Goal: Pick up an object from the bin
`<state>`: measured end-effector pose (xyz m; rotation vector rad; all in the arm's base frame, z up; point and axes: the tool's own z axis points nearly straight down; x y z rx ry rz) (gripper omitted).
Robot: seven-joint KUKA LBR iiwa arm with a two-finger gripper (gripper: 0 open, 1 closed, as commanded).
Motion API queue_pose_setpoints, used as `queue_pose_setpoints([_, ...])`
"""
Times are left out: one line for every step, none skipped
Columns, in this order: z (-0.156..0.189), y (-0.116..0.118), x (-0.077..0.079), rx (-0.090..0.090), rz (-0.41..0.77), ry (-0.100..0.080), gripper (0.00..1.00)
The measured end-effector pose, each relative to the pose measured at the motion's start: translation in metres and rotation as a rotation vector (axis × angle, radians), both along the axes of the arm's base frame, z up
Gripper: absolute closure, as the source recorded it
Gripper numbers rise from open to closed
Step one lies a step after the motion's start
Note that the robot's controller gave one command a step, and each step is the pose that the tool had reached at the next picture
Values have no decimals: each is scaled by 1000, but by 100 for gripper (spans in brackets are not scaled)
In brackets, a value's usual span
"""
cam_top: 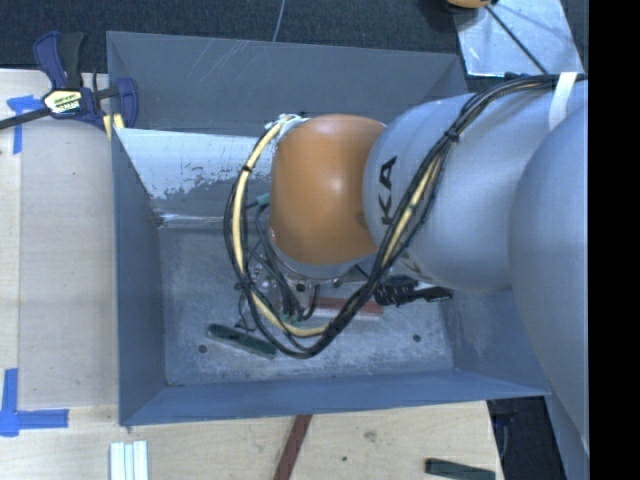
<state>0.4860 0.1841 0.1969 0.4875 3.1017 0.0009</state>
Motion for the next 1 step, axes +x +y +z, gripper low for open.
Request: queue_pose_setpoints([0, 0, 0, 0, 1, 0, 0])
